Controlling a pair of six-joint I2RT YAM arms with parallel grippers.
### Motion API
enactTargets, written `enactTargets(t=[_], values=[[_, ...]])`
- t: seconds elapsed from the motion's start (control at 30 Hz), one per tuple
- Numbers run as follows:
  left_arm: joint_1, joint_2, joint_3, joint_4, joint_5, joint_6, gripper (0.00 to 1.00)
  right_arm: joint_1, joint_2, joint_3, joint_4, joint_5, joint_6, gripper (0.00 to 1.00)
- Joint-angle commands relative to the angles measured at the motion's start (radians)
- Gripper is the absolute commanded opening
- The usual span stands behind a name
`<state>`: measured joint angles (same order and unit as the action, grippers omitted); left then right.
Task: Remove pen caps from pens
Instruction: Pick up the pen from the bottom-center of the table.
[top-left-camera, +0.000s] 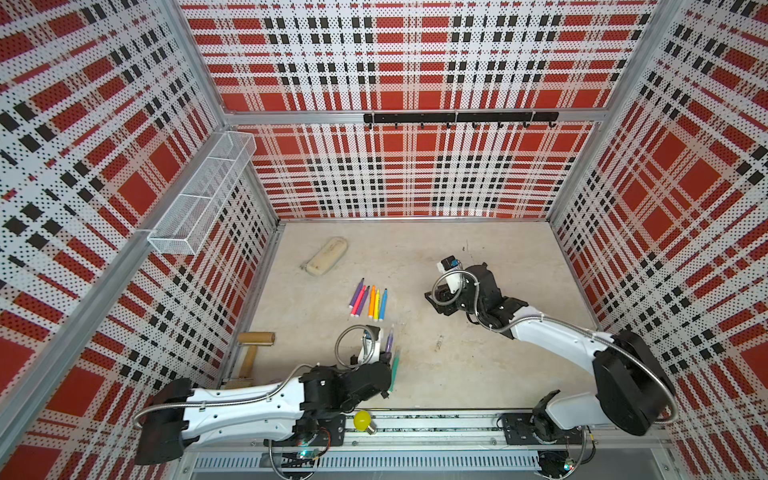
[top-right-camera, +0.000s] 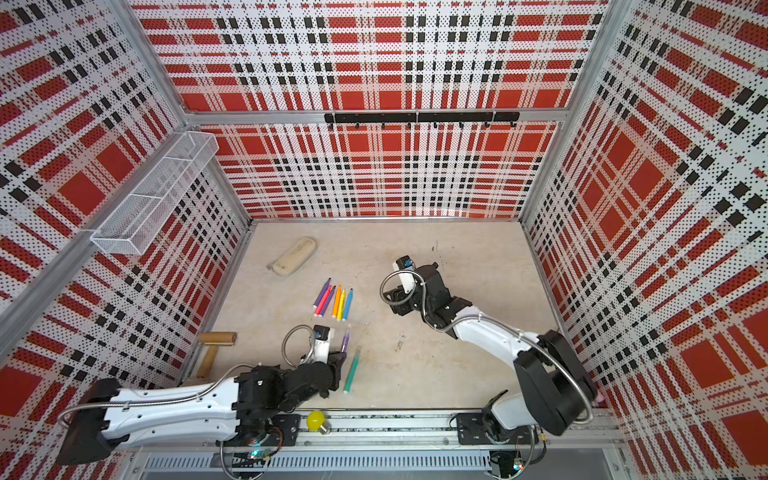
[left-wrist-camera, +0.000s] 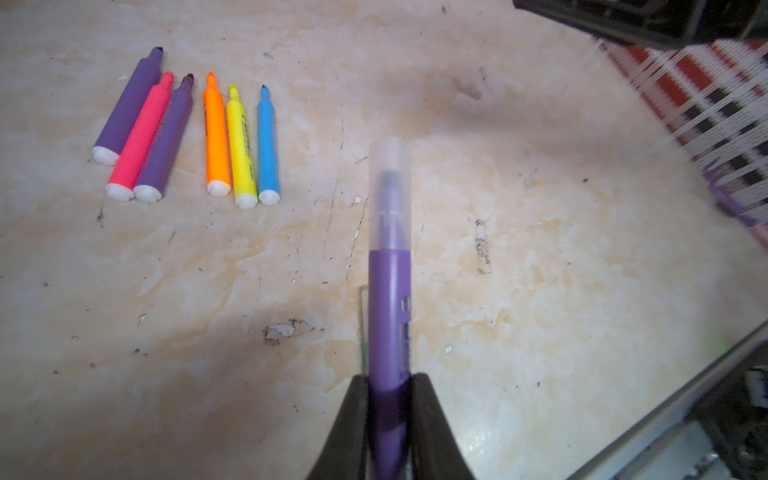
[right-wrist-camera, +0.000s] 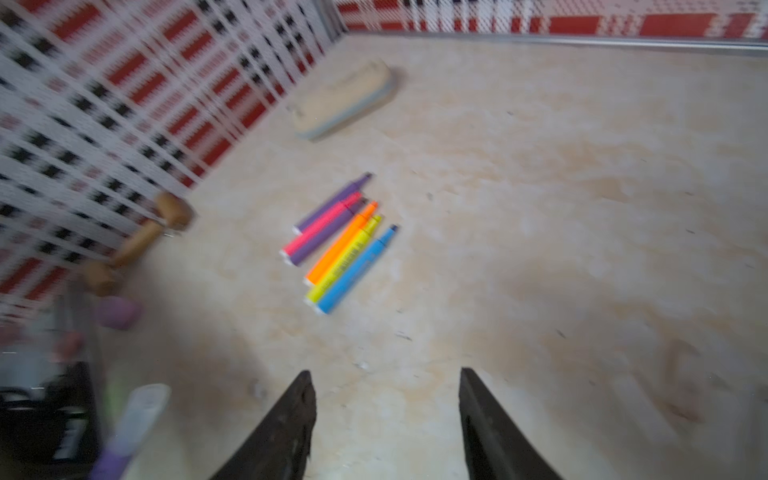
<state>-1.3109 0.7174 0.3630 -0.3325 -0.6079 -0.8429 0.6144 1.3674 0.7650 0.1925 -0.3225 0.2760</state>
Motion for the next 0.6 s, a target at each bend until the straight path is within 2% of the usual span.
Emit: enactTargets(t=[0.0,0.13,0.23,0.3,0.4,0.57], values=[[-0.003,-0.130,-0.062,0.118,0.007,0.055,0.13,0.005,0.005,-0.042,0.317,-0.294,0.166,0.68],[-0.004,-0.244,-0.076,0.126,0.022,0.066,0.11,0.008,0.091,-0.100,0.606,-0.424,0.355,0.70],[-0.005,-0.251,-0.071,0.138,0.025,0.089,0.11,0.039,0.144,-0.095,0.709,-0.468,0.423,0.71],[-0.004,-0.222,-0.055,0.151,0.022,0.107,0.11,0.072,0.150,-0.072,0.674,-0.460,0.402,0.71],[-0.005,-0.148,-0.027,0.192,0.024,0.141,0.12,0.122,0.135,-0.022,0.502,-0.404,0.298,0.71],[-0.004,-0.016,0.044,0.226,0.008,0.184,0.11,0.148,0.135,-0.006,0.470,-0.383,0.283,0.71]])
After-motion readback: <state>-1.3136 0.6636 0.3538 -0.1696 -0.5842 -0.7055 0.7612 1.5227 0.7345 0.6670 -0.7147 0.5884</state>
